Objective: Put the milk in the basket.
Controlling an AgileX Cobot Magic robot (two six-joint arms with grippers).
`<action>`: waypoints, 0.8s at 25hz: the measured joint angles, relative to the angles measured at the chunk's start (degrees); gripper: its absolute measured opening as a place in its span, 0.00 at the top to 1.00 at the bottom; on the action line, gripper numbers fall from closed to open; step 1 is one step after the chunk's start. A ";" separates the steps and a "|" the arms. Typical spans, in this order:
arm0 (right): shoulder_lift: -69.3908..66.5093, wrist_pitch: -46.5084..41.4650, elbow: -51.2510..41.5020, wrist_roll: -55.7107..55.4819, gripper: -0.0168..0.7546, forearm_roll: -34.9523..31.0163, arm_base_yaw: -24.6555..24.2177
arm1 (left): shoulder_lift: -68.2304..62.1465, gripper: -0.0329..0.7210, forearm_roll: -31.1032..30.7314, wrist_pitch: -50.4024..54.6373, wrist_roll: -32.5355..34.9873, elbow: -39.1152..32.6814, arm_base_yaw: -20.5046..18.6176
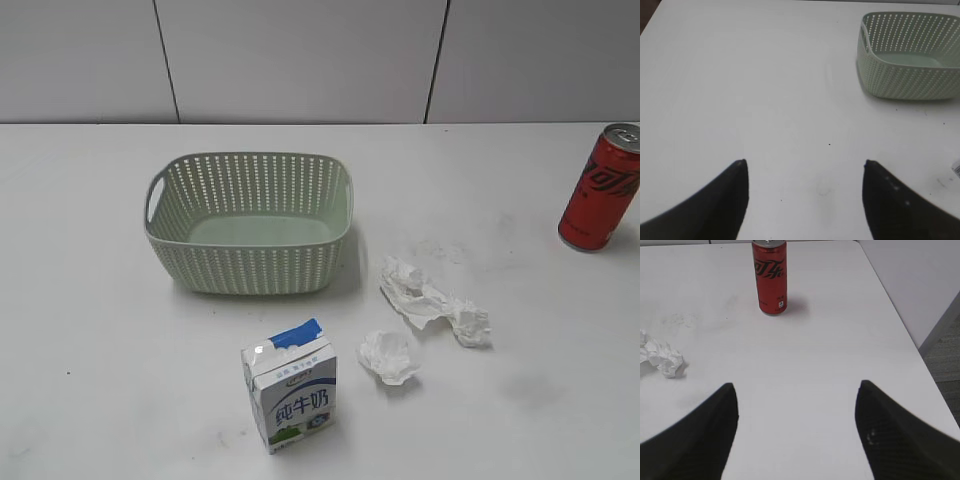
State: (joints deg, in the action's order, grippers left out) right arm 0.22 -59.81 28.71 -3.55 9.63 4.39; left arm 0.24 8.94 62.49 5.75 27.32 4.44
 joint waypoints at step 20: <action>-35.05 3.87 7.40 16.44 0.22 -14.17 0.00 | 0.00 0.31 0.00 0.00 0.00 0.00 0.00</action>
State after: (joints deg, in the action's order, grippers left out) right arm -34.84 -55.94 36.11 12.90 -4.54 4.39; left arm 0.24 8.94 62.49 5.75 27.32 4.44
